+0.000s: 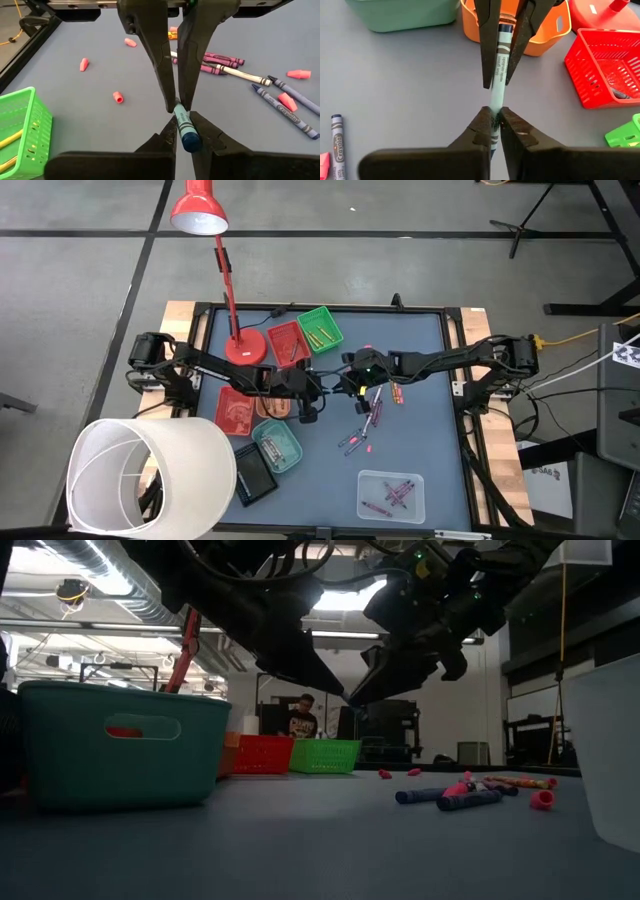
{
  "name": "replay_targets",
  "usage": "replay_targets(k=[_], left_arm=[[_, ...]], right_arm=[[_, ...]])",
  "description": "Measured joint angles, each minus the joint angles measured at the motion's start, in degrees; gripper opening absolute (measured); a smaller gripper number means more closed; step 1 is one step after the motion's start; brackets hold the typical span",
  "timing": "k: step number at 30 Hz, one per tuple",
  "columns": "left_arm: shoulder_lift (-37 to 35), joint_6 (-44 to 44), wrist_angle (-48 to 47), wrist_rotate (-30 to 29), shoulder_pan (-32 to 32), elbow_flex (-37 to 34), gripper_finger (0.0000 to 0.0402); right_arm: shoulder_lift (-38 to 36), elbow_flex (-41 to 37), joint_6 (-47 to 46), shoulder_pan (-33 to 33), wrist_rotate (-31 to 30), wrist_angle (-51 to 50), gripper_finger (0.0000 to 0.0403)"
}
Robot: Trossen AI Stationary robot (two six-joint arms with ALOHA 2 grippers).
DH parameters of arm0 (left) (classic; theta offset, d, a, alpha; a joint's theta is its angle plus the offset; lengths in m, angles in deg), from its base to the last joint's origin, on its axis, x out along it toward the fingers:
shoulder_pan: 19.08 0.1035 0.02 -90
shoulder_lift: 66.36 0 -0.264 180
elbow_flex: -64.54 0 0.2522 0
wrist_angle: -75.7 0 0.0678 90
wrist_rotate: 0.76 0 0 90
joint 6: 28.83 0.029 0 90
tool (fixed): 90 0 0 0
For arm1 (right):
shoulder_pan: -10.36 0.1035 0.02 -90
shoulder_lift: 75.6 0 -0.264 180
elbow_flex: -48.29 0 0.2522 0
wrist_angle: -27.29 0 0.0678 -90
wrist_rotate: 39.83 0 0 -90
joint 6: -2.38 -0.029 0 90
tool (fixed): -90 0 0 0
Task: Sort crayons
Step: Put the light blue crayon into the black basket
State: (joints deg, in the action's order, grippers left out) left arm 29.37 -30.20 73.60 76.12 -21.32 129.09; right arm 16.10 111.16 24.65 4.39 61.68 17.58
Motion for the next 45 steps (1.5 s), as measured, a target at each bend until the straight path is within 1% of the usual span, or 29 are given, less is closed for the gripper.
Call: replay_targets(k=[2,8,11,14,19,22,26,30,32,35,41,45], left_arm=[[0.0,0.0,0.02,0.12,0.0,0.0,0.0016],[0.0,0.0,0.0,0.59,-0.02,0.0,0.0017],[-0.07,-0.02,-0.22,1.48,-0.02,0.0,0.0017],[-0.86,-1.06,-1.84,3.95,-0.02,-0.01,0.0017],[-4.82,-6.12,-8.64,10.65,-0.11,0.0,0.0017],[-8.0,-9.38,-13.33,16.1,0.0,-0.01,0.0017],[-12.25,-14.96,-19.84,26.14,-0.09,0.02,0.0017],[-15.17,-22.81,-26.36,37.63,-0.37,0.02,0.0017],[-15.76,-26.53,-28.36,41.98,-1.18,0.02,0.0018],[-15.96,-30.42,-32.3,45.46,-3.22,0.0,0.0018],[-15.98,-37.23,-39.29,49.36,-8.19,0.0,0.0018],[-15.98,-41.46,-41.96,51.95,-11.35,0.0,0.0018]], right_arm=[[0.0,-0.01,0.02,0.0,0.0,0.03,0.0043],[0.0,-0.01,0.04,0.0,-0.44,0.2,0.0111],[-0.04,0.01,0.04,0.0,-0.42,-0.07,0.0131],[-0.07,0.0,0.04,0.0,-0.41,-1.66,0.0139],[-0.07,0.01,0.11,-0.07,-0.79,-4.88,0.014],[-0.07,-0.01,0.11,-0.04,-0.67,-6.08,0.014],[-0.07,-0.01,0.11,-0.04,-0.46,-6.3,0.014],[-0.07,-0.01,0.09,-0.04,-0.42,-6.38,0.014],[-0.07,-0.01,0.09,-0.04,-0.4,-6.55,0.014],[-0.07,-0.01,0.09,-0.04,-0.39,-6.9,0.014],[-0.07,-0.01,0.09,-0.02,-0.37,-7.44,0.014],[-0.07,-0.01,0.09,0.0,-0.37,-7.41,0.014]])
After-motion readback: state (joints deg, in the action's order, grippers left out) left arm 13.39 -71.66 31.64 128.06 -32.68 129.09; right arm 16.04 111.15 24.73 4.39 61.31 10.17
